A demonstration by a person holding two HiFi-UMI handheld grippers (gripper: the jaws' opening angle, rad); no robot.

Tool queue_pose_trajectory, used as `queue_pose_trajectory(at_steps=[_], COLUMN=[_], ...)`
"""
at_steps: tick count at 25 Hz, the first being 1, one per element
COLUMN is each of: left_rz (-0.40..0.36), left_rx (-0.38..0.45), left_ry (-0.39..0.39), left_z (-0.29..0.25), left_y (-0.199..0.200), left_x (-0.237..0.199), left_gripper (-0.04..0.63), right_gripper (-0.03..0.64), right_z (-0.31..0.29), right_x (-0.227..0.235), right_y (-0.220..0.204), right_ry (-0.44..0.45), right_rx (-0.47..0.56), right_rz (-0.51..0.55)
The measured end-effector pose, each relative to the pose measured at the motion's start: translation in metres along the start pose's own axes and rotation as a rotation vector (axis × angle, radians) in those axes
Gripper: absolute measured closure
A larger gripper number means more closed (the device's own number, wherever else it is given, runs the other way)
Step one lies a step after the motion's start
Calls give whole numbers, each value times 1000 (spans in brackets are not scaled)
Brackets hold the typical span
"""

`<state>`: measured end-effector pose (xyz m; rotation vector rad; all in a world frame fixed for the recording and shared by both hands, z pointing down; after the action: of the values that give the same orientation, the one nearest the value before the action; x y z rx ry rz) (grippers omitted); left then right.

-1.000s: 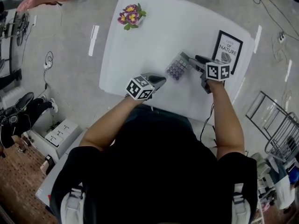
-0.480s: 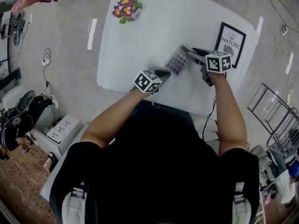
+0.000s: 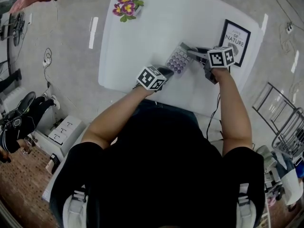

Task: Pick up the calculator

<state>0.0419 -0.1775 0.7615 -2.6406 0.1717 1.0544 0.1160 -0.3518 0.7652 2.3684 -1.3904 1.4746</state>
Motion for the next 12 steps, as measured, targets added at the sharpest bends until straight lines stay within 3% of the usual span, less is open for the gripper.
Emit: queue_pose_trajectory(at_steps=[5,12], left_rz=[-35,-6], left_rx=[-22,-14], left_ry=[12,-15], left_z=[-3,-1], left_y=[-3,-1], left_x=[0,-3], left_gripper=[578,578], right_gripper=[479,494], right_z=[-12,-10], right_x=[-6,-5], right_y=[1,1], right_ry=[68,93], right_rx=[32,101], right_rz=[-82,-160])
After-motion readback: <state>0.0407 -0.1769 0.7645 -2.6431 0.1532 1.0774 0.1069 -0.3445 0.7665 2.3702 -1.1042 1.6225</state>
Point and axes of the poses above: the fingertips, and each gripper's own axes: z backward along the fingers, x to its right, y out of its top, the point moved 6 cm from there along z, backward along the fingers, and after that the axes turned 11 degrees about z, right-handed, at the moved point
